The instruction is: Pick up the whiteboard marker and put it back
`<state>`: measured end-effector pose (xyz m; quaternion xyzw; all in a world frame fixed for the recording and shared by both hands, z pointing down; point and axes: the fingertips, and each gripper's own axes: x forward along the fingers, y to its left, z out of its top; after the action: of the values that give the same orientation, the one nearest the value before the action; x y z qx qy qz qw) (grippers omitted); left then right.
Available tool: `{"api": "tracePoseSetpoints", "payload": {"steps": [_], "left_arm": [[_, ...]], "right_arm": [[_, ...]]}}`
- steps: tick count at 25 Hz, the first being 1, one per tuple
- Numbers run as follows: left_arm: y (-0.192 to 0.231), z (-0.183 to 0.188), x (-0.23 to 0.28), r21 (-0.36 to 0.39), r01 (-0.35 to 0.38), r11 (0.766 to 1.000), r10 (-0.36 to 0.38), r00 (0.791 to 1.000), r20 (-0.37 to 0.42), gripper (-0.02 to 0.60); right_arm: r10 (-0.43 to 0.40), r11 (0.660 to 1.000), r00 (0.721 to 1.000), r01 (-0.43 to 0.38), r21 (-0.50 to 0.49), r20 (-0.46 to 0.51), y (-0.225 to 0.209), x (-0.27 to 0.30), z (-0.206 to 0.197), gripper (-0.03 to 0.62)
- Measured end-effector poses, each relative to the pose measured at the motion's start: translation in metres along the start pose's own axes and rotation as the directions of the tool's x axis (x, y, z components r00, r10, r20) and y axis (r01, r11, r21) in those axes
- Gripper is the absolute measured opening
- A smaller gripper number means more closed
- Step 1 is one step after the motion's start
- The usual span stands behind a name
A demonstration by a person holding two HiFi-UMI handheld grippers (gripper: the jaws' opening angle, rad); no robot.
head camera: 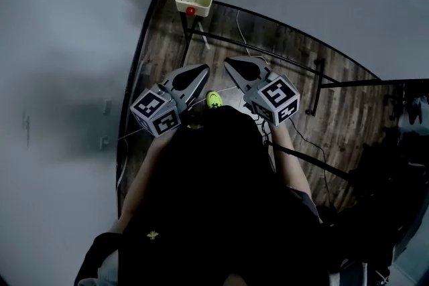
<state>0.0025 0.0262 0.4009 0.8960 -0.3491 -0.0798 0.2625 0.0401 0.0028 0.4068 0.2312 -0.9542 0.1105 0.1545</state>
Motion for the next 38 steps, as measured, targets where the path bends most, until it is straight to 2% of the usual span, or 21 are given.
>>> {"api": "tracePoseSetpoints", "payload": {"steps": [15,23,31,38], "left_arm": [[0.036,0.012,0.047,-0.006,-0.151,0.989,0.151,0.988,0.034,0.021],[0.044,0.021,0.054,-0.002,-0.216,0.976,0.216,0.975,0.05,0.021],[0.056,0.014,0.054,-0.024,-0.226,0.974,0.227,0.972,0.059,0.021],[0.068,0.015,0.059,-0.032,-0.186,0.982,0.187,0.982,0.037,0.021]], "right_arm": [[0.124,0.991,0.992,-0.123,-0.053,0.021,-0.061,0.029,0.013,0.014],[0.143,0.988,0.989,-0.141,-0.065,0.028,-0.085,0.036,0.015,0.014],[0.135,0.989,0.991,-0.133,-0.07,0.025,-0.099,0.045,0.017,0.014],[0.078,0.995,0.996,-0.075,-0.058,0.042,-0.117,0.056,0.021,0.014]]}}
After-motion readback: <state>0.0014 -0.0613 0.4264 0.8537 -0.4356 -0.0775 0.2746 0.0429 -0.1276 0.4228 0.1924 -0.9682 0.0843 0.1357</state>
